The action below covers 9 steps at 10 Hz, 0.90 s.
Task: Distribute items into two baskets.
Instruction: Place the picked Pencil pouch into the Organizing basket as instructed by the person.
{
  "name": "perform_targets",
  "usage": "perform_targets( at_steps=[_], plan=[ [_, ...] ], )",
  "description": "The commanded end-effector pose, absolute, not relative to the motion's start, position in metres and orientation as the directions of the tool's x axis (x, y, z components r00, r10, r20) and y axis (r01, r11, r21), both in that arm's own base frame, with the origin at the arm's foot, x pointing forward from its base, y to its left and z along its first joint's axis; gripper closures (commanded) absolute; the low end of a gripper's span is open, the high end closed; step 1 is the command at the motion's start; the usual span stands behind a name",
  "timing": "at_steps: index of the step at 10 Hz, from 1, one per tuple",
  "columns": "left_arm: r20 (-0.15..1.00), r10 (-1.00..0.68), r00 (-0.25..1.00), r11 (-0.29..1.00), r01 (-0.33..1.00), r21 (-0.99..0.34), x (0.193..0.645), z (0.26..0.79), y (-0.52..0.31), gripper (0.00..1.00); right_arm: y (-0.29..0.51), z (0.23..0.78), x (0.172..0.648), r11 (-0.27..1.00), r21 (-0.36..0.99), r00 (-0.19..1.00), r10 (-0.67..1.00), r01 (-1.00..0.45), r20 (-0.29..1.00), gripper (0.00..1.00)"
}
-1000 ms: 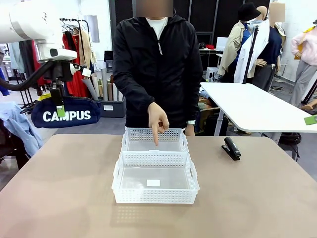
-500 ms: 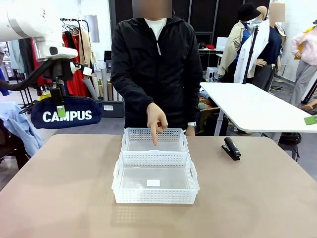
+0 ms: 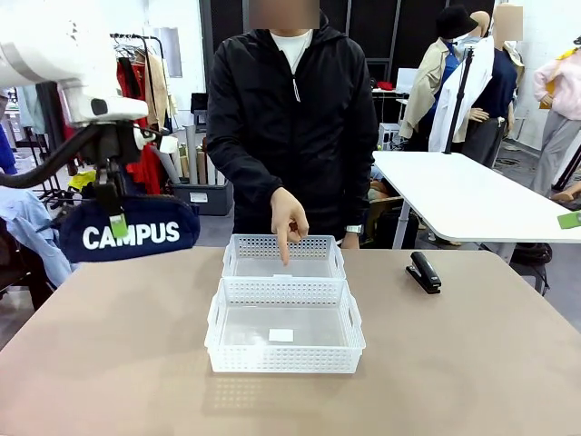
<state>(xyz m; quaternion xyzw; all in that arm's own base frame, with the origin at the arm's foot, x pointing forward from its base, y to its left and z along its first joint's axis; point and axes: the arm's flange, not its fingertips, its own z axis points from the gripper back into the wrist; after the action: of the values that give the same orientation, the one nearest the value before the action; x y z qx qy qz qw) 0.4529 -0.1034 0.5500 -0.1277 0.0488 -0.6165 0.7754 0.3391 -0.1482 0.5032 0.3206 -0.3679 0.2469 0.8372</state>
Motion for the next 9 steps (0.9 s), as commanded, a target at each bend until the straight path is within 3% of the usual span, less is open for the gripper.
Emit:
perform_targets(
  at_steps=[1,5,9],
  plan=[
    [0.117,-0.968,0.222,0.191,0.955,-0.228,0.427,0.532,-0.12,1.0,-0.149,0.505,0.343,0.66,0.343,0.576,0.168,-0.668,0.8,0.0],
    [0.117,-0.977,0.18,0.151,0.964,-0.221,0.409,0.502,-0.15,1.0,-0.149,0.505,0.343,0.66,0.343,0.576,0.168,-0.668,0.8,0.0],
    [0.137,-0.988,0.067,0.042,0.984,-0.174,0.42,0.496,-0.201,1.0,-0.149,0.505,0.343,0.66,0.343,0.576,0.168,-0.668,0.8,0.0]
  ],
)
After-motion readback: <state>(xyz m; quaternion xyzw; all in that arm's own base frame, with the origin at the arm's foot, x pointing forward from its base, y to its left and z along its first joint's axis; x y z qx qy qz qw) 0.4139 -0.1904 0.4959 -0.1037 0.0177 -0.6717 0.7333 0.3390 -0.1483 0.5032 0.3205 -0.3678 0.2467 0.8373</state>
